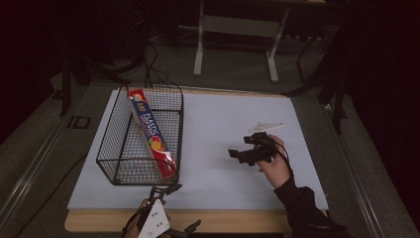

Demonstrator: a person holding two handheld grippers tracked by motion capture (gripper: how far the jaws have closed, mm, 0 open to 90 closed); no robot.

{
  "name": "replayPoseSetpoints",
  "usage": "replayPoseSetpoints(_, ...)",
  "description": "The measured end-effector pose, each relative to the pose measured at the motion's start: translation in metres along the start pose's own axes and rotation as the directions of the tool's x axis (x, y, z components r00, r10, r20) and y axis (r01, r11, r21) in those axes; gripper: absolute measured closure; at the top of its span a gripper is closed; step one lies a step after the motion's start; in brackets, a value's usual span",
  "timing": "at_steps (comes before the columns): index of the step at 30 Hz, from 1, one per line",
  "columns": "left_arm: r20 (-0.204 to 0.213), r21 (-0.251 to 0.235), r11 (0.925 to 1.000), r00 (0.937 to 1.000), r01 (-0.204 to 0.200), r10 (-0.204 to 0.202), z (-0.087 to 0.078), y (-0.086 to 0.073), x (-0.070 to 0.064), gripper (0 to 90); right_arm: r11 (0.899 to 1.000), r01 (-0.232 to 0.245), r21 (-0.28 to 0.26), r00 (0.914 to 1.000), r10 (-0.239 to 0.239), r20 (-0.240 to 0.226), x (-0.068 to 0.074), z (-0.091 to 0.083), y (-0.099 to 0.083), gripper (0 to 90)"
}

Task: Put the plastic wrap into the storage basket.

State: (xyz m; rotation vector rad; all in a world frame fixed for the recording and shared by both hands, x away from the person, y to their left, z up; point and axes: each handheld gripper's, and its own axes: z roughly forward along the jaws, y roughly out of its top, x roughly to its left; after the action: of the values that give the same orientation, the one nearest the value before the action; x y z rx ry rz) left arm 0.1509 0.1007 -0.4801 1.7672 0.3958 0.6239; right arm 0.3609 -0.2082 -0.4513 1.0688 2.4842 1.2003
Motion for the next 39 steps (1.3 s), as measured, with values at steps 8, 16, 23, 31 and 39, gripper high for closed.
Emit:
replayPoseSetpoints(8, 0.002, 0.002, 1.0000, 1.0000, -0.002, 0.002, 0.001, 0.000, 0.000, 1.8, 0.999, -0.013, 0.033, 0.9999, 0.012, 0.011, -0.010, -0.004, -0.024, 14.8)
replayPoseSetpoints(16, 0.002, 0.004, 1.0000, 1.0000, -0.001, 0.001, 0.001, 0.000, 0.000, 1.8, 0.999, -0.016, 0.038, 0.9993, 0.015, 0.033, -0.013, -0.017, -0.044, 14.7)
replayPoseSetpoints(23, 0.002, 0.003, 1.0000, 1.0000, -0.001, 0.001, 0.001, 0.000, -0.001, 1.8, 0.999, -0.006, 0.032, 0.9984, 0.005, 0.056, -0.012, -0.026, -0.056, 14.8)
replayPoseSetpoints(31, 0.015, 0.006, 0.9998, 0.9997, -0.017, 0.017, 0.001, 0.001, -0.003, 1.8, 1.000, 0.014, 0.026, 0.9954, -0.016, 0.094, -0.018, -0.021, -0.066, 14.8)
replayPoseSetpoints(39, 0.017, 0.003, 0.9999, 0.9998, -0.013, 0.013, 0.000, 0.001, -0.003, 1.8, 0.997, 0.057, 0.054, 0.9923, -0.063, 0.107, -0.016, -0.014, -0.068, 14.7)
